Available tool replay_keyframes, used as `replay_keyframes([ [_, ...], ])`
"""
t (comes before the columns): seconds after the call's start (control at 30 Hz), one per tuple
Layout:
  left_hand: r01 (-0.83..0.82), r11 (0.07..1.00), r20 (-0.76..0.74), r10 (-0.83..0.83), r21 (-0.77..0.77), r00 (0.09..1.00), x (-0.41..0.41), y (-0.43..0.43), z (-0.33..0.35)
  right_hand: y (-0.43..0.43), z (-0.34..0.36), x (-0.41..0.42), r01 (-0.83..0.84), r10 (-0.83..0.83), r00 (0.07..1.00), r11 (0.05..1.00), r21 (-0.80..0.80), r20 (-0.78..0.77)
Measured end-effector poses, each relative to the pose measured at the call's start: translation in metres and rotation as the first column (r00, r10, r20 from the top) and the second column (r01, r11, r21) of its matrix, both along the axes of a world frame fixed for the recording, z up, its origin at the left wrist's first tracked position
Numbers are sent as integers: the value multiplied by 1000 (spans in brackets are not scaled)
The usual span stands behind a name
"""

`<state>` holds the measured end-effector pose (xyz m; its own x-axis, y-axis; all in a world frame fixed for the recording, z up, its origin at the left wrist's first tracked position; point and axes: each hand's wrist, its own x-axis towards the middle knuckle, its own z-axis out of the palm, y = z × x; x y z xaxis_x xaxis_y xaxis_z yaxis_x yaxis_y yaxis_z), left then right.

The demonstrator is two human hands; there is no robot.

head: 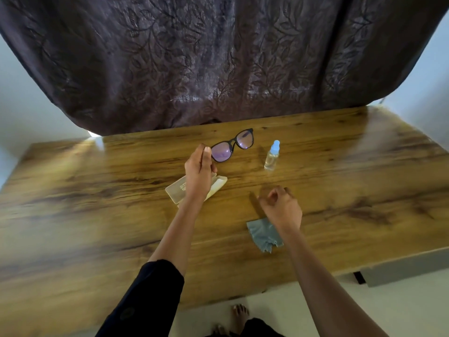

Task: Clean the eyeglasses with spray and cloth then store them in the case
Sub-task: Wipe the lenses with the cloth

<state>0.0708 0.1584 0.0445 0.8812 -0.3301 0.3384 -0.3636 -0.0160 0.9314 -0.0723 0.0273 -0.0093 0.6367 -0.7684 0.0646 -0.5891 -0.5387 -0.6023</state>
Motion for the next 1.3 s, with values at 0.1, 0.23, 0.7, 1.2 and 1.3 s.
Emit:
replay_keyframes([
  [0.1, -8, 1000, 15, 7, 1, 1000, -2, 1, 1, 10, -5, -10, -19, 19, 997, 1000, -7, -76],
  [0.23, -1, 1000, 15, 1, 0, 1000, -5, 3, -2, 20, -11, -19, -37, 48, 984, 997, 65, -171],
  [0.7, 18, 1000, 32, -18, 7, 999, -7, 11, -4, 23, -2, -19, -202, 252, 915, 962, 182, -315],
  [1.2, -10, 999, -23, 9, -44, 1000, -7, 11, 8, 21, 79, 18, -111, 67, 896, 991, 77, 439],
  [1.3, -24, 999, 8, 24, -27, 1000, -7, 9, 8, 27, 104, 35, -150, 94, 828, 987, 57, 553],
])
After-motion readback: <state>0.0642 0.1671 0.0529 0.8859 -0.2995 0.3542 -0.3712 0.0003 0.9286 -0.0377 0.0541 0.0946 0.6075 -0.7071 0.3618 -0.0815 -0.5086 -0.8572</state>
